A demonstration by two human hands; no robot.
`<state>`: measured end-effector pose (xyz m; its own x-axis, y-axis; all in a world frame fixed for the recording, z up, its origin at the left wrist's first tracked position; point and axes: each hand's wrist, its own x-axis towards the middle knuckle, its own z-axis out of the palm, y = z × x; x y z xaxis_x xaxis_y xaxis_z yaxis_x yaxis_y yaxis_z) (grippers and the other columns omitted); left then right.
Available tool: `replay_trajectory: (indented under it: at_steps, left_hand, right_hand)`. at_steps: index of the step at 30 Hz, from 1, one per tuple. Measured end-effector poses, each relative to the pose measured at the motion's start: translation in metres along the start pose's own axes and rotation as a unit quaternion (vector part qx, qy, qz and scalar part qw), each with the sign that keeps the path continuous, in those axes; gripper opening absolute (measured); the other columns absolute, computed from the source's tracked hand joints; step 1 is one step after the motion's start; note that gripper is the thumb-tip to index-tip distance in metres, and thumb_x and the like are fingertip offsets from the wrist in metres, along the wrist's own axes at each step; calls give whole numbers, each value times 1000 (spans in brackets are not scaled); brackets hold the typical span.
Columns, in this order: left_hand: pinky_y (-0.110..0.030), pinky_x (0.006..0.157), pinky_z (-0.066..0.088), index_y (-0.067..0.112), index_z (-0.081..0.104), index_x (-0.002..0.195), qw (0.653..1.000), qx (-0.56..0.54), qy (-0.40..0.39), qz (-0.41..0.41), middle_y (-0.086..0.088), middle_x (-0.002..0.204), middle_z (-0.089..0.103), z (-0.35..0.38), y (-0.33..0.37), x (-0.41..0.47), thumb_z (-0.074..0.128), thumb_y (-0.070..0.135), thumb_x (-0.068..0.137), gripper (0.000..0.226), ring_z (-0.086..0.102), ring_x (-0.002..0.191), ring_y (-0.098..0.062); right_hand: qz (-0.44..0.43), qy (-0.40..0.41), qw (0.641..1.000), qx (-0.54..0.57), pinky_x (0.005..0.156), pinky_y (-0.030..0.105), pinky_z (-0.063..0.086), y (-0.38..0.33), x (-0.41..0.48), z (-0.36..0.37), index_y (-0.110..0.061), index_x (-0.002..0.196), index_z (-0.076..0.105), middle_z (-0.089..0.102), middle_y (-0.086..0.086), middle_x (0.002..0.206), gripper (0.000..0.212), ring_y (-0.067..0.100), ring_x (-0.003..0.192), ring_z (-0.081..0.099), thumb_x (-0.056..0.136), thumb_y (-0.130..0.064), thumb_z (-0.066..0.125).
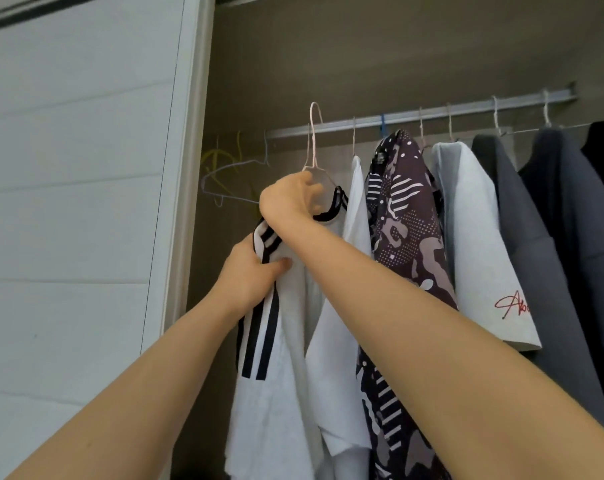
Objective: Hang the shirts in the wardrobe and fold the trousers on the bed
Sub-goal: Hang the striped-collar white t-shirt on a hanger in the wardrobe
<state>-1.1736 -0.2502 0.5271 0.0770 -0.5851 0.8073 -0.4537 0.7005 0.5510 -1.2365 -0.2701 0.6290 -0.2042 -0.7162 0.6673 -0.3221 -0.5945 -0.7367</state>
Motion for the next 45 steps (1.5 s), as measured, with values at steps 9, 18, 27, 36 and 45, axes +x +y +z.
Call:
replay_trajectory:
  at_steps: [9, 18, 27, 36, 45]
  left_hand:
    - [-26, 59, 44, 17, 59, 73, 990, -30, 134, -40, -1, 69, 62, 2, -20, 49, 65, 6, 90, 20, 60, 67, -16]
    - [-24, 49, 25, 21, 31, 53, 979, 0, 197, -59, 12, 33, 31, 18, -39, 78, 59, 3, 85, 47, 30, 45, -14]
    - [-32, 56, 25, 21, 29, 51, 981, -6, 193, -32, 6, 44, 31, 23, -44, 80, 60, 6, 84, 48, 29, 51, -18]
    - [-33, 55, 23, 25, 29, 44, 983, -23, 181, 6, 9, 39, 28, 17, -37, 78, 57, 5, 83, 52, 26, 49, -16]
    - [-35, 61, 31, 3, 46, 66, 995, -27, 94, 30, -10, 62, 43, 28, -31, 73, 56, 4, 86, 22, 40, 62, -20]
  right_hand:
    - [-25, 20, 999, 10, 93, 42, 41, -30, 51, 25, -7, 145, 21, 22, 19, 146, 65, 38, 128, 31, 93, -16, 58]
    - [-12, -2, 999, 51, 102, 47, 46, -34, 90, 36, -8, 147, 18, 2, 27, 155, 70, 43, 130, 40, 91, -17, 58]
    - [-22, -33, 995, 92, 95, 47, 51, -25, 73, 30, -18, 146, 16, -11, 25, 157, 66, 51, 128, 41, 92, -15, 53]
    - [-32, -25, 995, 93, 98, 50, 48, -25, 60, 15, -25, 152, 6, 11, 25, 152, 67, 45, 123, 49, 97, -24, 44]
    - [-56, -16, 994, 89, 46, 27, 32, -18, 77, -20, -10, 150, 8, 53, 16, 118, 63, 19, 68, 52, 97, -14, 41]
